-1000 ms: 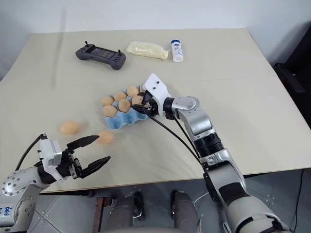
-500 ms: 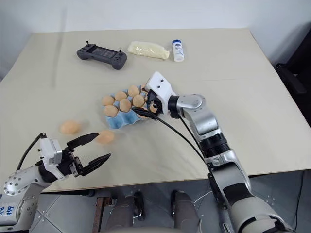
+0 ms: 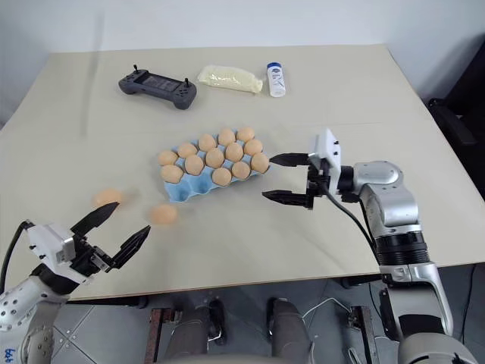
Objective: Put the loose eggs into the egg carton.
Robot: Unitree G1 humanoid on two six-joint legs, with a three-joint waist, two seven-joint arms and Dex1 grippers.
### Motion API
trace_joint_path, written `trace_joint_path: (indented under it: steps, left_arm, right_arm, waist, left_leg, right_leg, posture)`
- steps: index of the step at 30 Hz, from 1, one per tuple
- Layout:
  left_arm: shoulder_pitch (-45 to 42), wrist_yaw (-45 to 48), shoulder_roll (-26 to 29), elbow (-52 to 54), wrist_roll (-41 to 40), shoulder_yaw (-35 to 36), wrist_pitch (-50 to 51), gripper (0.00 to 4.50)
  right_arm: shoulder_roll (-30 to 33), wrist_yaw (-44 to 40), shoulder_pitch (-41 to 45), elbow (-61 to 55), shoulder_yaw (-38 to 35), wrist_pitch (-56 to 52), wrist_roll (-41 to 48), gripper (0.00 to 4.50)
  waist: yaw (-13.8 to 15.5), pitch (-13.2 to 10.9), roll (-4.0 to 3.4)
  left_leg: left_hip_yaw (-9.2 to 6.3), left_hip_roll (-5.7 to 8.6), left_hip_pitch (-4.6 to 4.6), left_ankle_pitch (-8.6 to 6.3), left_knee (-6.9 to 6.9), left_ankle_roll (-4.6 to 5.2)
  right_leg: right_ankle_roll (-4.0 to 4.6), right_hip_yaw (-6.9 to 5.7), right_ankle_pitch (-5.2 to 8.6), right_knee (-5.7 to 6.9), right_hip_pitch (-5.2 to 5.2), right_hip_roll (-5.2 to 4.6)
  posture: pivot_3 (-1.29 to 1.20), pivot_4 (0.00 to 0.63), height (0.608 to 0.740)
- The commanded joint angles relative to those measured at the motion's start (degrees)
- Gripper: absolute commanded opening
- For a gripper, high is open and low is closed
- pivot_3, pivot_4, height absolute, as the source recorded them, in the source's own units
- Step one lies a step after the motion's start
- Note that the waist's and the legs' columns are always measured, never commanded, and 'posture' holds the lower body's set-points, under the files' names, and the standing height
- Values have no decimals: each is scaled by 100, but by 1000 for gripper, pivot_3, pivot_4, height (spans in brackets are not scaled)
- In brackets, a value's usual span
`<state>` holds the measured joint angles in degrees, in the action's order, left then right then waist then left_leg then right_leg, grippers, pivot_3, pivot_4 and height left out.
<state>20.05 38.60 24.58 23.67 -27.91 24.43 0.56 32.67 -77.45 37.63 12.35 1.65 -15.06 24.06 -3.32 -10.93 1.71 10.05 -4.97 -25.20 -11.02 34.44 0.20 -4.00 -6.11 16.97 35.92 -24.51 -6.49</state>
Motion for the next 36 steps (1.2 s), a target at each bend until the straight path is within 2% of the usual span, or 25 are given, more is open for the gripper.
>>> trace_joint_path:
  steps: [1,5,8,12,18,25,36]
  left_arm:
    - [658,-160,-305,489,9,245,-319,4500]
    - [1015,-245,-444,609,20,312,-457,4500]
    - [1232,-255,-513,628,26,399,-586,4500]
    - [1225,-396,-536,620,115,424,-683,4500]
    - [836,-753,-327,653,391,103,-193,4500]
    - [-90,-1398,-150,698,654,-745,1126,4500]
    - [-1088,-1803,-141,461,1093,-1383,1780,4500]
  right_arm:
    - [221,-406,129,283,-153,125,120,4489]
    - [199,-481,254,417,-133,145,109,4489]
    - [167,-582,302,423,-80,88,139,4489]
    - [114,-680,381,532,-12,144,82,4489]
    - [2,-709,495,547,87,108,55,4489]
    - [79,-848,454,446,73,100,121,4489]
    - [115,-693,274,189,47,-4,114,4489]
  waist:
    - [-1,0,0]
    - [2,-4,-6]
    - [-6,-7,-11]
    - [-6,-8,-14]
    - [9,-7,-14]
    - [17,-8,-15]
    - [23,-8,-15]
  left_leg:
    - [0,0,-1,-3,4,1]
    - [-3,-6,-5,-6,16,1]
    - [-13,-10,-11,-7,18,2]
    - [1,-63,-45,-11,8,10]
    - [36,-66,-50,-14,9,9]
    - [33,-80,-32,-14,31,-4]
    - [34,-84,-25,-13,52,-7]
  right_leg:
    - [0,0,-1,-4,2,-1]
    - [15,0,-7,-27,3,3]
    - [58,4,-7,-70,-2,17]
    - [86,12,-71,-215,37,90]
    - [71,25,-80,-175,-9,83]
    - [70,19,-81,-117,-9,90]
    - [61,23,-86,-82,-11,91]
  posture:
    - [0,150,740]
    - [0,150,740]
    - [0,150,740]
    - [0,150,740]
    - [0,150,740]
    - [0,150,740]
    - [0,150,740]
